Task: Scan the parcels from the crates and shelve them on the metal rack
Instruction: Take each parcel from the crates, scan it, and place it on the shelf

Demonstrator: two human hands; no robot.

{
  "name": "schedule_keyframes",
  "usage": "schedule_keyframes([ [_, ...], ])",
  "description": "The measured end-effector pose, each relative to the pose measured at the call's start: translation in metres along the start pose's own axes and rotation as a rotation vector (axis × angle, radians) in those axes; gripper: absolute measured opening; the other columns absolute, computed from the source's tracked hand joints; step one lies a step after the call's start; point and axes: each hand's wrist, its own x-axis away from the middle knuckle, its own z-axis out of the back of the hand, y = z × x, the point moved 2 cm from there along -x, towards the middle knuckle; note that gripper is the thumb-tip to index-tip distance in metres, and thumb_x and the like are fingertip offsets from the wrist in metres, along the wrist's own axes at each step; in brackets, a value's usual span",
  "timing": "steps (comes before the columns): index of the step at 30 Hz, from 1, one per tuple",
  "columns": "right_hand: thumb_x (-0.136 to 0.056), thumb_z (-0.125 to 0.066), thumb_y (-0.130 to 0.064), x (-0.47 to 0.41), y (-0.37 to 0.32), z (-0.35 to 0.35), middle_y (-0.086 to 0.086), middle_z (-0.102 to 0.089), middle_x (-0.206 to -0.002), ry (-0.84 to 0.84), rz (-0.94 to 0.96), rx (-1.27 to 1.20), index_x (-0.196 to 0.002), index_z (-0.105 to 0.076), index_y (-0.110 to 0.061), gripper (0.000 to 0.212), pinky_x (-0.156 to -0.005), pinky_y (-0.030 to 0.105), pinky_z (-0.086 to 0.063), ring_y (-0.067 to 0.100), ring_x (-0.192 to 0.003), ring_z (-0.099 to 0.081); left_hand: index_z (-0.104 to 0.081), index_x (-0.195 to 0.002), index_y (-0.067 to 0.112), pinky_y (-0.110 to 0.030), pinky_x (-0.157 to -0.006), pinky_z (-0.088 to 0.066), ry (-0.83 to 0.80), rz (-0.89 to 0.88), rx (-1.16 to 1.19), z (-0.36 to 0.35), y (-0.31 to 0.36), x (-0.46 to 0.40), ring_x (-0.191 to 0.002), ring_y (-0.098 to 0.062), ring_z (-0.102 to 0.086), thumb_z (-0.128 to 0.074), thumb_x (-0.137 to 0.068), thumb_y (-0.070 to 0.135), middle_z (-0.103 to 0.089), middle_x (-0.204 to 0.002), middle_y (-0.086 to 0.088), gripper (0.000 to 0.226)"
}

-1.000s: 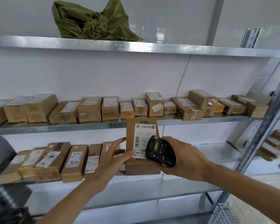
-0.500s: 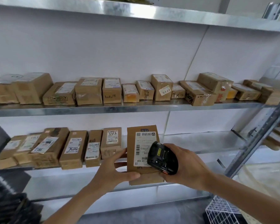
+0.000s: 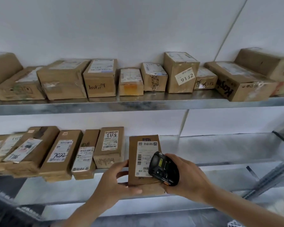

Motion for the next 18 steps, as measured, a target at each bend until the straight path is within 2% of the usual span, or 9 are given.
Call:
schedule_keyframes([
  [5, -0.065, -0.072, -0.061, -0.05, 0.047, -0.038, -0.028, -0.063, -0.117, -0.062, 0.021, -0.04, -0.134, -0.043, -0.045, 0.077, -0.083, 0.024, -0.054, 0.003, -0.101, -0.063, -0.067, -0.126, 0.021, -0.035, -0.079, -0.063, 0.033, 0.076, 0.016, -0.006, -0.057, -0.051, -0.111, -0.008, -0.068, -0.098, -0.054, 0.0, -0.071, -0.121, 0.006, 0.081],
  [12, -0.065, -0.07, -0.057, -0.093, 0.079, -0.089, -0.028, -0.062, -0.117, -0.091, 0.022, -0.064, -0.132, -0.044, -0.045, 0.074, -0.081, 0.023, -0.054, 0.002, -0.1, -0.063, -0.064, -0.12, 0.026, -0.032, -0.075, -0.063, 0.072, 0.133, 0.012, -0.006, -0.105, -0.091, -0.107, -0.002, -0.068, -0.093, -0.055, -0.011, -0.073, -0.112, 0.016, 0.08],
  [15, -0.066, -0.069, -0.057, -0.102, 0.083, -0.103, -0.027, -0.062, -0.119, -0.084, 0.015, -0.064, -0.134, -0.045, -0.045, 0.073, -0.08, 0.024, -0.054, 0.004, -0.101, -0.063, -0.063, -0.121, 0.028, -0.038, -0.08, -0.063, 0.079, 0.15, 0.012, -0.003, -0.117, -0.101, -0.111, -0.003, -0.066, -0.094, -0.055, -0.01, -0.073, -0.114, 0.017, 0.082],
  [18, -0.069, -0.069, -0.059, -0.109, 0.086, -0.111, -0.025, -0.062, -0.121, -0.069, 0.005, -0.06, -0.135, -0.045, -0.043, 0.072, -0.08, 0.026, -0.054, 0.006, -0.102, -0.063, -0.06, -0.123, 0.036, -0.037, -0.086, -0.062, 0.076, 0.144, -0.015, 0.0, -0.123, -0.109, -0.115, 0.001, -0.063, -0.095, -0.058, -0.005, -0.071, -0.116, 0.021, 0.084],
])
